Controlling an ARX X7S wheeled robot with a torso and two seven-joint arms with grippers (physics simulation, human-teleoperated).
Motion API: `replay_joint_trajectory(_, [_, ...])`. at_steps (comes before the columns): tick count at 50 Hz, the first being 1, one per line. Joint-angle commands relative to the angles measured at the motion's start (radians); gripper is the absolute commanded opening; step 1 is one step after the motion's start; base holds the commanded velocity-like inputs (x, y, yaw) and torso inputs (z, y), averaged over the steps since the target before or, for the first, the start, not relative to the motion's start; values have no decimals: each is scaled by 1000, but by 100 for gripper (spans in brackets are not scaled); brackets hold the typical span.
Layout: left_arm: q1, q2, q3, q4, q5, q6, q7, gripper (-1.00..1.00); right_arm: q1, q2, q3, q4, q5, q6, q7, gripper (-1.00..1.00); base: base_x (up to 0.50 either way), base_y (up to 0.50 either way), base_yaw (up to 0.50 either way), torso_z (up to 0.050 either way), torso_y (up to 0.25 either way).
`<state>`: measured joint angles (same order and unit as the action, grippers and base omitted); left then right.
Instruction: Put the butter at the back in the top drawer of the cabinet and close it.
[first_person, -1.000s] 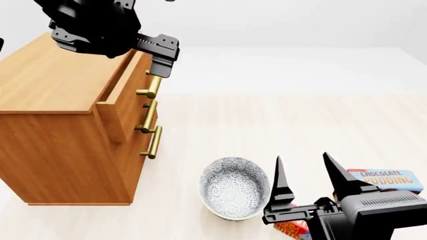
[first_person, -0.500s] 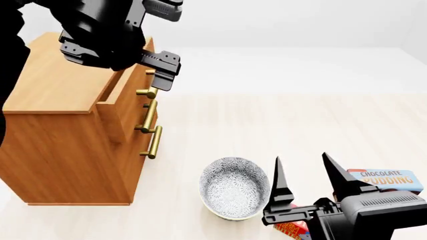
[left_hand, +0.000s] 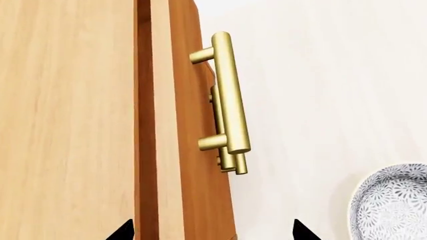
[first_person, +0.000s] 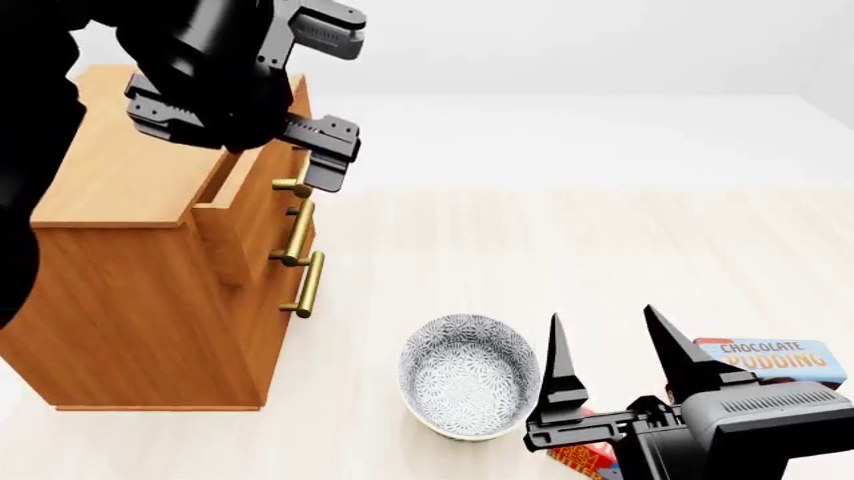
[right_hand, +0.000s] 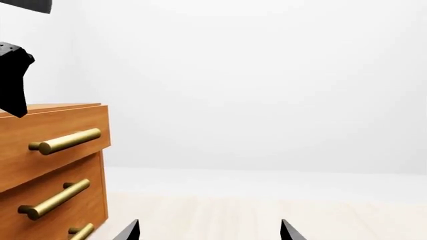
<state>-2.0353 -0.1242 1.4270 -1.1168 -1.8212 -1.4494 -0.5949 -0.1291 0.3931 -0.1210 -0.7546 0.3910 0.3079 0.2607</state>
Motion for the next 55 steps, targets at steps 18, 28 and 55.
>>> replay_joint_trajectory(18, [17, 47, 80, -59, 76, 5, 139, 100, 0, 10, -2, 0, 9, -6, 6, 100, 0, 0, 0, 0, 0])
replay_joint_trajectory(28, [19, 67, 118, -98, 113, 8, 201, 100, -1, 13, -3, -2, 11, -8, 9, 100, 0, 0, 0, 0, 0])
replay_joint_trajectory(55, [53, 121, 198, -183, 189, 29, 359, 100, -3, 22, -6, -2, 17, -16, 15, 100, 0, 0, 0, 0, 0])
